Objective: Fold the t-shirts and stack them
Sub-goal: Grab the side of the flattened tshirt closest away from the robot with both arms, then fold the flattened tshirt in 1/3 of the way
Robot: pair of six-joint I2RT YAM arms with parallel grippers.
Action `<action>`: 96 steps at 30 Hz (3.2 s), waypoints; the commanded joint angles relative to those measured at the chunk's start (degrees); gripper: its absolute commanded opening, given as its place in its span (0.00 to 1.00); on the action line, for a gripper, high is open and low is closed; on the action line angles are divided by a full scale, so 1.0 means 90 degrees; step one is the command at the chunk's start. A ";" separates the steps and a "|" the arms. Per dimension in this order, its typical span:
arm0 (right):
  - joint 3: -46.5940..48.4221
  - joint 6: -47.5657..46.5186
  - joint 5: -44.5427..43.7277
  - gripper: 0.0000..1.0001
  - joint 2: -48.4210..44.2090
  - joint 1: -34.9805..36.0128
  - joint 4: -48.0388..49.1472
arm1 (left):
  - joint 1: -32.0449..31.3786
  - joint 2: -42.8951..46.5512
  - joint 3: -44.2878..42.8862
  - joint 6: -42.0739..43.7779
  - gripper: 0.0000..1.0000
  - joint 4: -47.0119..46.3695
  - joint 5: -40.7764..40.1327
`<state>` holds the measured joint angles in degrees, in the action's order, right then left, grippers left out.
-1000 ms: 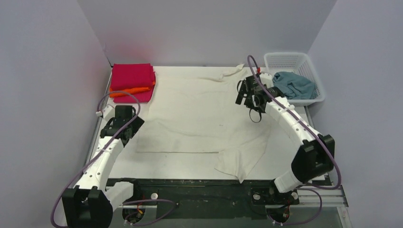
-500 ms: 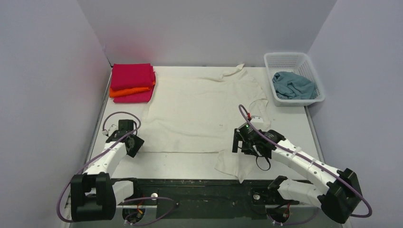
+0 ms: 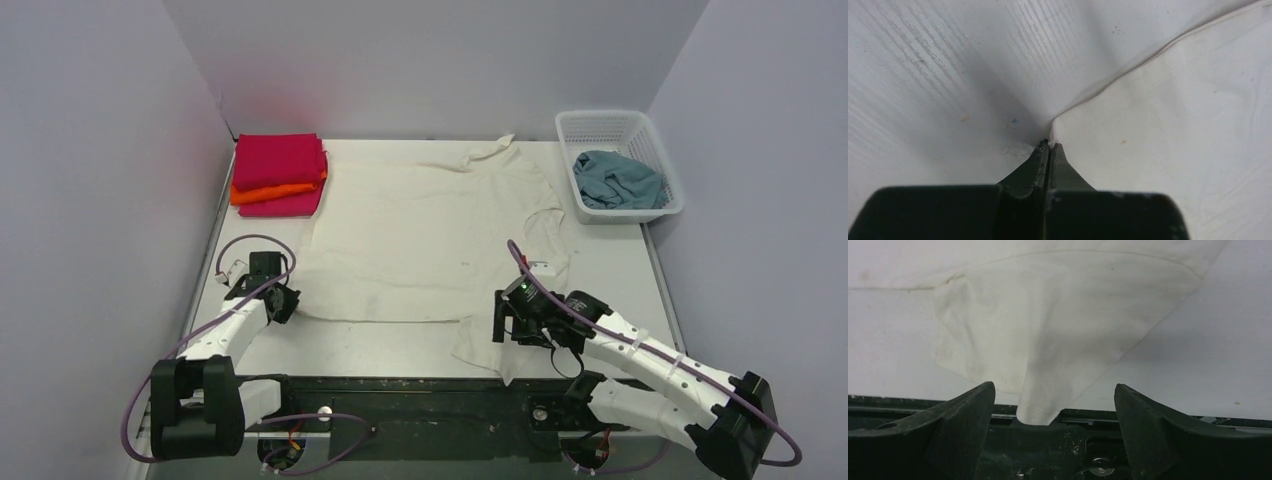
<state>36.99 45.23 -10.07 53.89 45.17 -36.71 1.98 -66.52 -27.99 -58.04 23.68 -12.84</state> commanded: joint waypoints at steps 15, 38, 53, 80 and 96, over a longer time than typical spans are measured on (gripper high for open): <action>-0.0734 0.0890 0.0373 0.54 0.1688 0.1494 0.0641 | 0.0015 0.0033 -0.0014 0.0165 0.00 0.0305 -0.0232; -0.1479 0.2254 0.1661 0.00 -0.0895 0.1692 -0.0171 | -0.0119 0.2904 0.0339 -0.0633 0.00 0.2497 -0.0678; 0.1260 -0.0577 0.1584 0.00 0.0735 -0.1182 -0.0757 | -0.0125 0.1195 -0.0996 -0.0268 0.00 0.1085 -0.0062; 0.4652 -0.2198 0.2009 0.00 0.4177 -0.2965 -0.0706 | -0.0075 -0.1651 -0.2766 -0.0268 0.00 -0.0013 -0.0329; 0.7196 -0.3581 0.2242 0.01 0.6612 -0.3376 -0.1953 | -0.0034 -0.2682 -0.3350 -0.0198 0.21 0.0070 -0.0465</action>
<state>95.44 17.30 9.72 109.06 16.14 -47.57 1.15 -89.30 -54.57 -60.62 25.85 -14.81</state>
